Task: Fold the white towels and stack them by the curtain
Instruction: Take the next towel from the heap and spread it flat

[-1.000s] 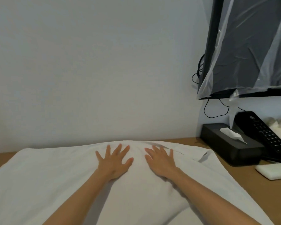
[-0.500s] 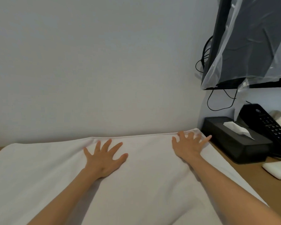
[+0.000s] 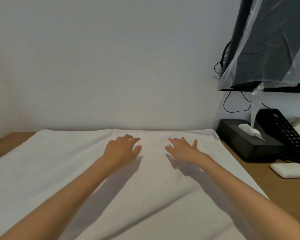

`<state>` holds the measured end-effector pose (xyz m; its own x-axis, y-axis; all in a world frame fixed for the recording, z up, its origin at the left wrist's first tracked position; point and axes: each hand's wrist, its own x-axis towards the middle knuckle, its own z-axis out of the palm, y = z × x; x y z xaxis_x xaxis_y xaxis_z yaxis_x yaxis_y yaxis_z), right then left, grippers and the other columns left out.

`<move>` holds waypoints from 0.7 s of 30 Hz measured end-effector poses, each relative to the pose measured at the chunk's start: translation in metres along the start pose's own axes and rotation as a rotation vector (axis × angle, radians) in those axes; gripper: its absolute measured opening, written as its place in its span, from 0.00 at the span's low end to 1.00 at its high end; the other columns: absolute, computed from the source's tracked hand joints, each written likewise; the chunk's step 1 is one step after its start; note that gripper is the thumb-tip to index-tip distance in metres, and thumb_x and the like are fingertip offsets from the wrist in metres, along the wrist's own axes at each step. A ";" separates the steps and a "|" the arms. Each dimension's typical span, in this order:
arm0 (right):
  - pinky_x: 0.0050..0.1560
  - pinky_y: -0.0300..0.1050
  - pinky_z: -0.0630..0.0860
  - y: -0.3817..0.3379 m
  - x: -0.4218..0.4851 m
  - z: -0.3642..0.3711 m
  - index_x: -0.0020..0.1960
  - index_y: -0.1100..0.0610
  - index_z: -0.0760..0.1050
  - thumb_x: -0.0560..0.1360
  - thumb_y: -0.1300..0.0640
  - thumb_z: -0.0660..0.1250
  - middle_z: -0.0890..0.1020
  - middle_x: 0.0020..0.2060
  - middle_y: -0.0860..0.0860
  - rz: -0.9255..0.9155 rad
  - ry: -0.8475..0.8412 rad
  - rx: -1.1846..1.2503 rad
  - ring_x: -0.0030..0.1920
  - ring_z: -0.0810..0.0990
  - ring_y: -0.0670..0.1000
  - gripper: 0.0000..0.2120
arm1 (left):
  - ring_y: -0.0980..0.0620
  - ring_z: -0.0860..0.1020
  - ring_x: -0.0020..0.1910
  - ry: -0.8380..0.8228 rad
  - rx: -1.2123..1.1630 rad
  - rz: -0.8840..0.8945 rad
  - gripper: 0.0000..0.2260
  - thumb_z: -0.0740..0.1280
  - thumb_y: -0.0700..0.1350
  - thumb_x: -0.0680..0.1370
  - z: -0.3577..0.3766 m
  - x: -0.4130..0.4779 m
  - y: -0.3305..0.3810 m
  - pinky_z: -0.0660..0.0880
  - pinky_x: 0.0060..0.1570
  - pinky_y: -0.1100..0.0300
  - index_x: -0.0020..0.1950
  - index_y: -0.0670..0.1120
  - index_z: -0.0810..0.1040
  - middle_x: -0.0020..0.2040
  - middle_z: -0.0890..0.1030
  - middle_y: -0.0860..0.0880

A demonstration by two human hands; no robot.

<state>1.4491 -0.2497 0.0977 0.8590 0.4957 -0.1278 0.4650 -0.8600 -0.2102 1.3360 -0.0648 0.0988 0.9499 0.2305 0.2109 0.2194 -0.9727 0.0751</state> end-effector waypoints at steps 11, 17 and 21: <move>0.70 0.65 0.31 -0.026 -0.126 0.063 0.77 0.46 0.35 0.81 0.41 0.41 0.37 0.77 0.50 -0.099 0.114 0.029 0.75 0.32 0.54 0.28 | 0.46 0.41 0.77 -0.395 0.000 -0.210 0.25 0.41 0.67 0.78 0.013 -0.113 -0.031 0.43 0.68 0.31 0.75 0.67 0.43 0.78 0.40 0.57; 0.70 0.65 0.33 -0.006 -0.150 0.076 0.75 0.42 0.29 0.75 0.30 0.37 0.37 0.77 0.53 0.077 0.120 0.083 0.76 0.37 0.57 0.34 | 0.48 0.39 0.77 -0.322 -0.062 -0.266 0.27 0.41 0.72 0.74 0.021 -0.124 -0.035 0.35 0.64 0.29 0.73 0.70 0.43 0.77 0.40 0.61; 0.71 0.63 0.33 0.014 -0.156 0.074 0.76 0.43 0.33 0.72 0.28 0.35 0.41 0.78 0.50 0.062 0.070 0.020 0.77 0.38 0.53 0.37 | 0.48 0.39 0.77 -0.349 -0.061 -0.266 0.27 0.41 0.72 0.75 0.017 -0.124 -0.035 0.36 0.64 0.29 0.73 0.70 0.42 0.77 0.39 0.61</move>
<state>1.3059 -0.3297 0.0429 0.8993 0.4311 -0.0733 0.4064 -0.8859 -0.2237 1.2141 -0.0595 0.0534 0.8828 0.4400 -0.1643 0.4626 -0.8751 0.1420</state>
